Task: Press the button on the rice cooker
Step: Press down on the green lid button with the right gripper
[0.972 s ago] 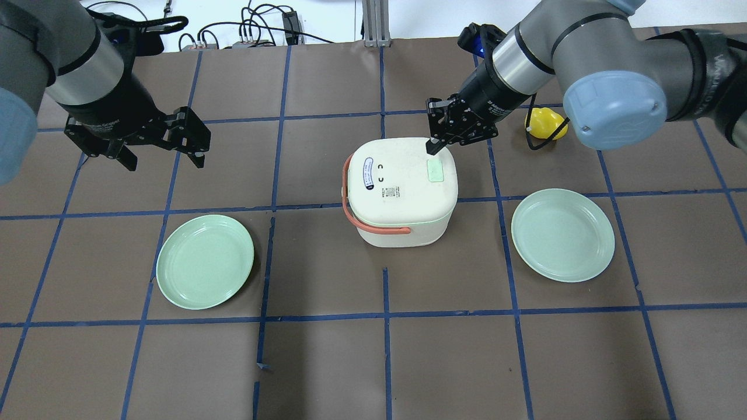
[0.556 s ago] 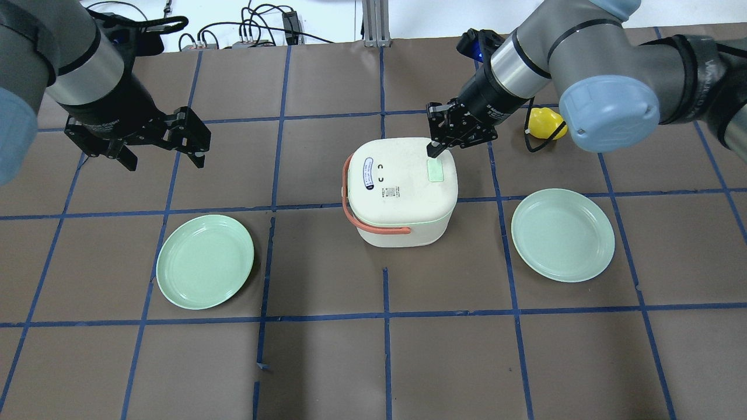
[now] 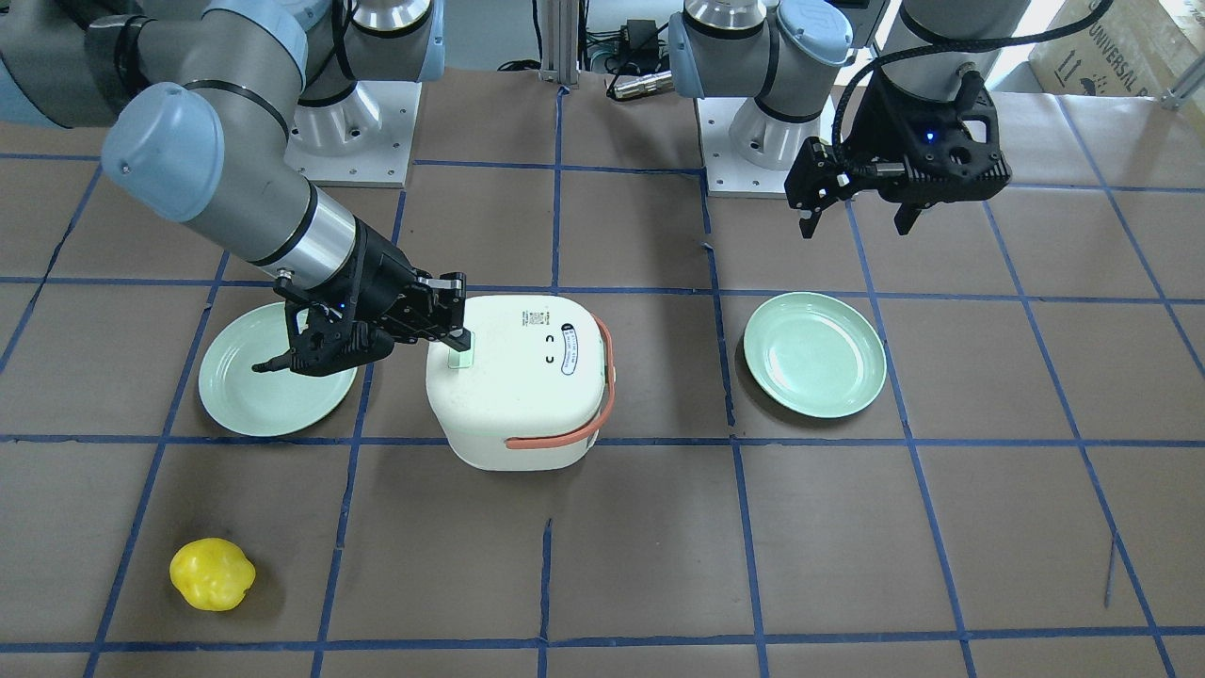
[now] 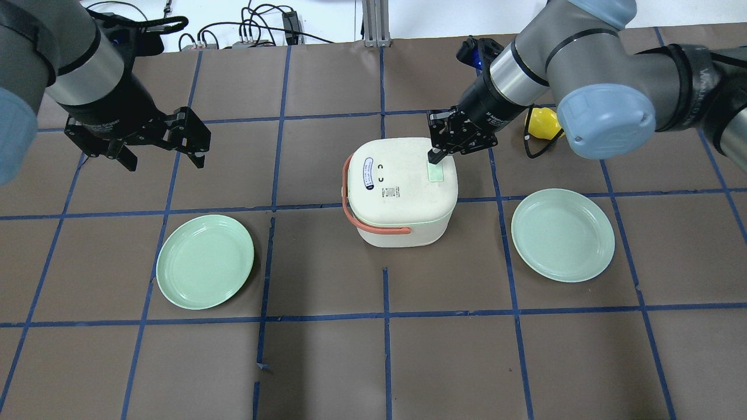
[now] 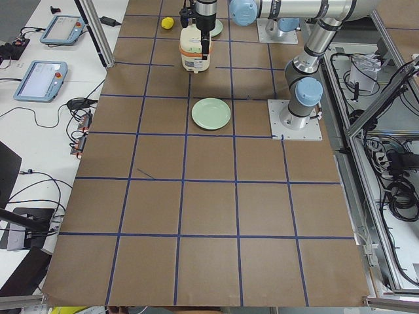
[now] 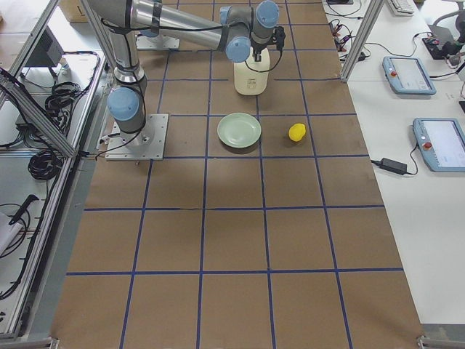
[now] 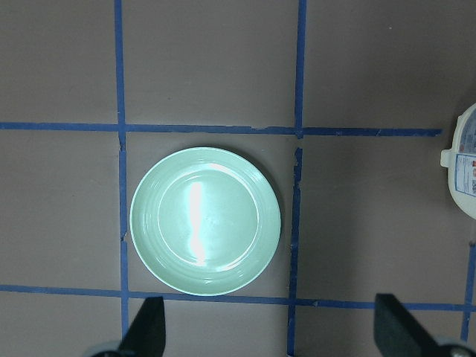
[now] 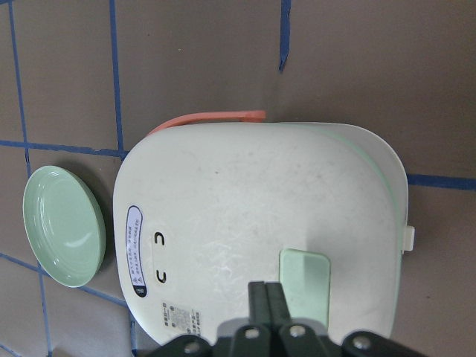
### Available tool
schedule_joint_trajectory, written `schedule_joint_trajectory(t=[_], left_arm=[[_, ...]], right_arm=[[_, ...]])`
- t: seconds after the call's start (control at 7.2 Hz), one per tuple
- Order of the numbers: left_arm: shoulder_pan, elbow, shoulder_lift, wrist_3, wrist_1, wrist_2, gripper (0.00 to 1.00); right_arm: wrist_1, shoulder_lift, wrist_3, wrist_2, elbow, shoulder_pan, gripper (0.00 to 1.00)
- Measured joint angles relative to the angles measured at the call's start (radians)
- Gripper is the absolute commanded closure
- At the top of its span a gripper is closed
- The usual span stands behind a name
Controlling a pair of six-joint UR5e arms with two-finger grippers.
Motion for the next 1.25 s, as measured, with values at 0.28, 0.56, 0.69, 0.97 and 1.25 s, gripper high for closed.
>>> schedule_joint_trajectory(t=[0.28,0.56,0.69,0.97,1.25], left_arm=[[0.0,0.0,0.0,0.0,0.0,0.0,0.0],[0.0,0.0,0.0,0.0,0.0,0.0,0.0],[0.0,0.0,0.0,0.0,0.0,0.0,0.0],[0.0,0.0,0.0,0.0,0.0,0.0,0.0],[0.0,0.0,0.0,0.0,0.0,0.0,0.0]], right_arm=[[-0.006,0.004,-0.006,-0.001,0.001,-0.003,0.97],[-0.018,0.011,-0.008,-0.003,0.001,-0.004,0.97],[-0.027,0.016,-0.009,-0.004,0.001,-0.004,0.97],[-0.037,0.028,-0.009,-0.004,0.002,-0.004,0.97],[-0.042,0.032,-0.009,-0.013,0.006,-0.004,0.97]])
